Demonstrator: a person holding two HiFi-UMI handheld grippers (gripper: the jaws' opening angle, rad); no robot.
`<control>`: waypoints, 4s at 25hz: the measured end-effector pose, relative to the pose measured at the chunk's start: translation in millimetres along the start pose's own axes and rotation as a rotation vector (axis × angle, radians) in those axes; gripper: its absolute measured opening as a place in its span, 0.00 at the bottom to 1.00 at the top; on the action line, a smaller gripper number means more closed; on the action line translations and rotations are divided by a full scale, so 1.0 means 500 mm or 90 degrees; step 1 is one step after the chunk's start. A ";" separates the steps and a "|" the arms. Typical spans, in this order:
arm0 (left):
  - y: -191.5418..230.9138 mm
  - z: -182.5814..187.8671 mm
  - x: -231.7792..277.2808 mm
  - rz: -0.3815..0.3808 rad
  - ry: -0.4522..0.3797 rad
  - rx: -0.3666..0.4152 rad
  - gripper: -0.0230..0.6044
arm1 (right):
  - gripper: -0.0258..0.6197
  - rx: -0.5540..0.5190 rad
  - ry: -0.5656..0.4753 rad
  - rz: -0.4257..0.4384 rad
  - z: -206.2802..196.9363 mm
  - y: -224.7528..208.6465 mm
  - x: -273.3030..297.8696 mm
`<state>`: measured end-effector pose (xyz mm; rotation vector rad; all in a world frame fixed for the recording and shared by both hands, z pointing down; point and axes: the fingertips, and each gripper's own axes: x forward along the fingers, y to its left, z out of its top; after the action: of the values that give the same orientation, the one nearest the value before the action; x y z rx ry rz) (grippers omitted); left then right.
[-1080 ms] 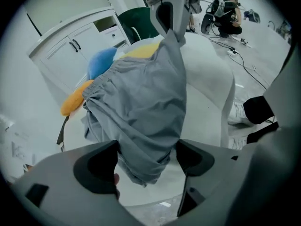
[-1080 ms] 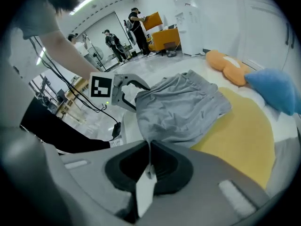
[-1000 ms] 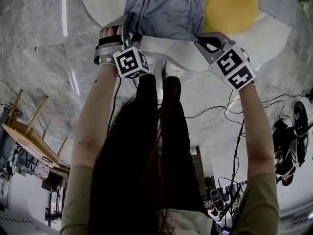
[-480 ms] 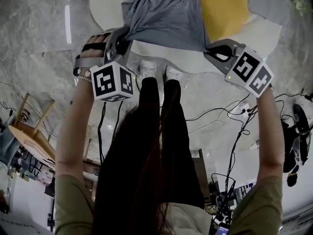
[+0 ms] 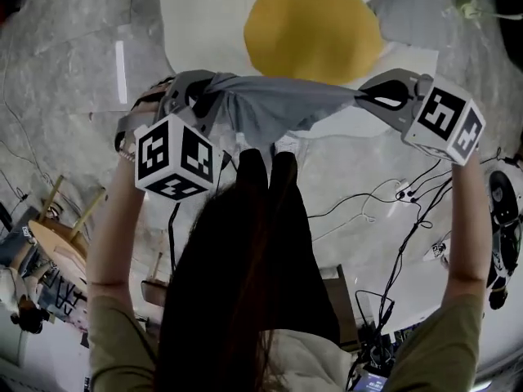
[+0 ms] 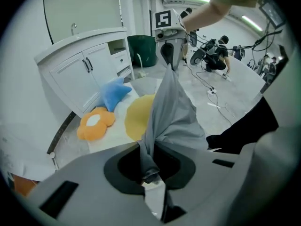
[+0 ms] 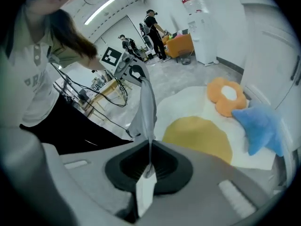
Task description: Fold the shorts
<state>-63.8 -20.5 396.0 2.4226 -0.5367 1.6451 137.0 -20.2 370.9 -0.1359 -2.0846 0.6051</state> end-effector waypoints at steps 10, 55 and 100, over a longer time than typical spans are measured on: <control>0.229 0.091 0.152 0.217 -0.022 -0.074 0.11 | 0.05 -0.179 0.016 -0.438 0.034 -0.275 -0.045; 0.072 -0.011 0.543 -0.175 0.040 -0.010 0.67 | 0.64 -0.228 0.317 -0.124 -0.176 -0.427 0.329; -0.112 0.399 -1.056 0.527 -0.658 -0.422 0.12 | 0.14 -0.043 -0.724 -0.753 0.431 0.686 -0.803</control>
<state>-43.7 71.3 -163.4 2.3837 -2.0045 0.0043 140.5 70.3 -192.0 1.6197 -2.6471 -0.2319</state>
